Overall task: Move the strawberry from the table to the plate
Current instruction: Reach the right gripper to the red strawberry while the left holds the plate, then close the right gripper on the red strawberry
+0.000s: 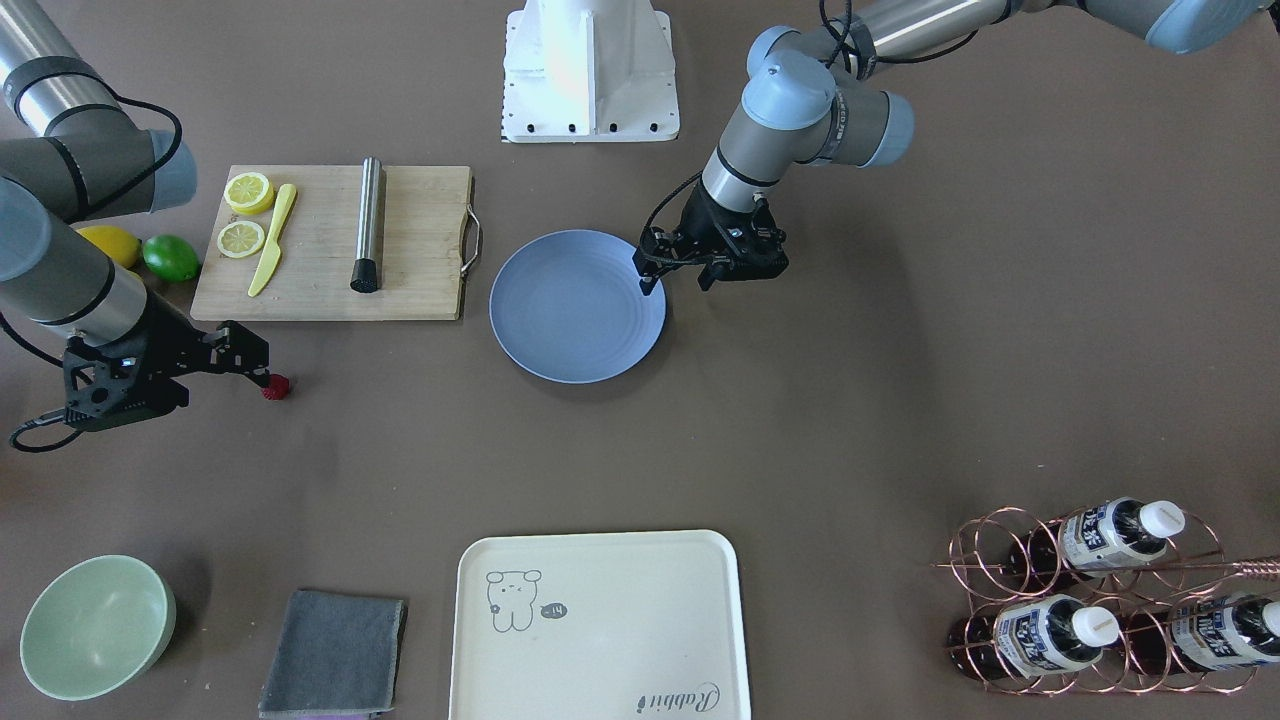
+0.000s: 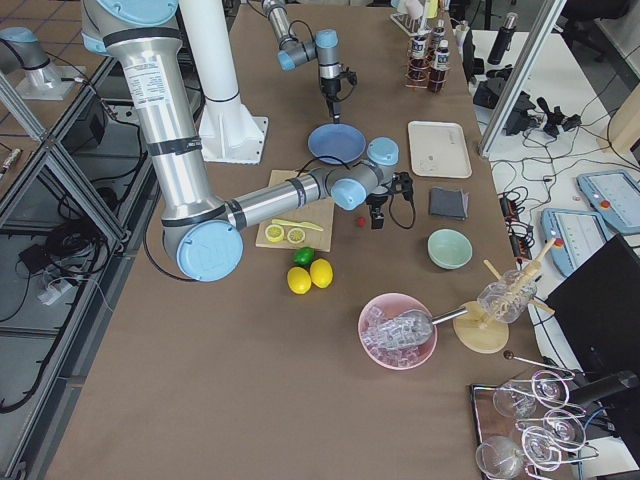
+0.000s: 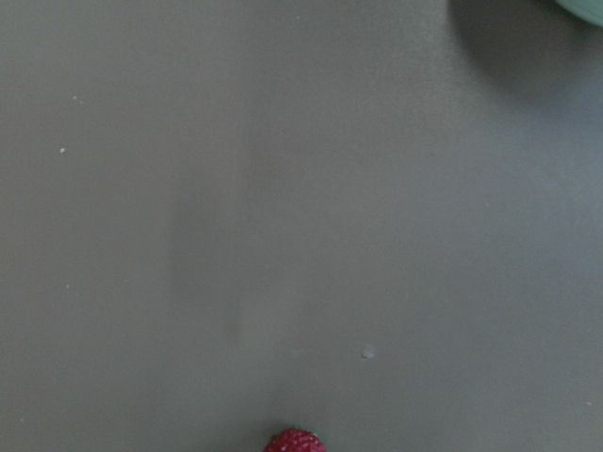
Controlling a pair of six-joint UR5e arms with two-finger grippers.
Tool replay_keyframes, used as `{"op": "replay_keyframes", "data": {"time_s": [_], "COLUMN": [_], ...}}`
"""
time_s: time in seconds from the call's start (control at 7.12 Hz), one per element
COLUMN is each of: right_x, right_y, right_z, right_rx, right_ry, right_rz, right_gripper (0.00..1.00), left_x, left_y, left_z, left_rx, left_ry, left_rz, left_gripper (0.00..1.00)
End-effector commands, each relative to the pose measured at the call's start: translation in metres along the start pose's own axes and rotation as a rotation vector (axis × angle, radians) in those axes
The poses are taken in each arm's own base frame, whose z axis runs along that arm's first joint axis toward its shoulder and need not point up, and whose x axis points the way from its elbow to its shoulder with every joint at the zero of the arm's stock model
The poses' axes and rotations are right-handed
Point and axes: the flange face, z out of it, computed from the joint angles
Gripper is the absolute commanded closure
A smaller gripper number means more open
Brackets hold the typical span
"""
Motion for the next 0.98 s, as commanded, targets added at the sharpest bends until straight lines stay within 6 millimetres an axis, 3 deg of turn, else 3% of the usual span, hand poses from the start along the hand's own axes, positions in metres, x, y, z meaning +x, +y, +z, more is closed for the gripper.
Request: {"op": "replay_keyframes", "data": {"time_s": [0.0,0.14,0.42,0.56,0.7,0.84], "right_x": [-0.013,-0.016,-0.015,-0.015,-0.015,-0.015], "right_y": [0.008,0.013,0.016,0.015,0.017,0.018], "right_z": [0.026,0.037,0.041,0.041,0.041,0.042], "right_rx": [-0.01,-0.011,-0.016,-0.017,-0.018,-0.022], "right_ry": [0.024,0.046,0.051,0.05,0.049,0.047], "right_rz": [-0.019,-0.029,-0.029,-0.027,-0.027,-0.027], "right_gripper": [0.06,0.07,0.13,0.35,0.7,0.92], "left_x": [-0.002,-0.003,-0.004,-0.004,-0.004,-0.004], "left_y": [-0.004,-0.005,-0.005,-0.004,-0.005,-0.005], "left_z": [-0.001,-0.001,-0.002,-0.002,-0.002,-0.002], "left_rx": [0.004,0.006,0.006,0.006,0.007,0.009], "left_ry": [-0.004,-0.003,-0.005,-0.003,-0.003,-0.005], "left_rz": [0.005,0.005,0.003,0.0,-0.012,-0.014], "left_gripper": [0.05,0.05,0.06,0.06,0.06,0.06]}}
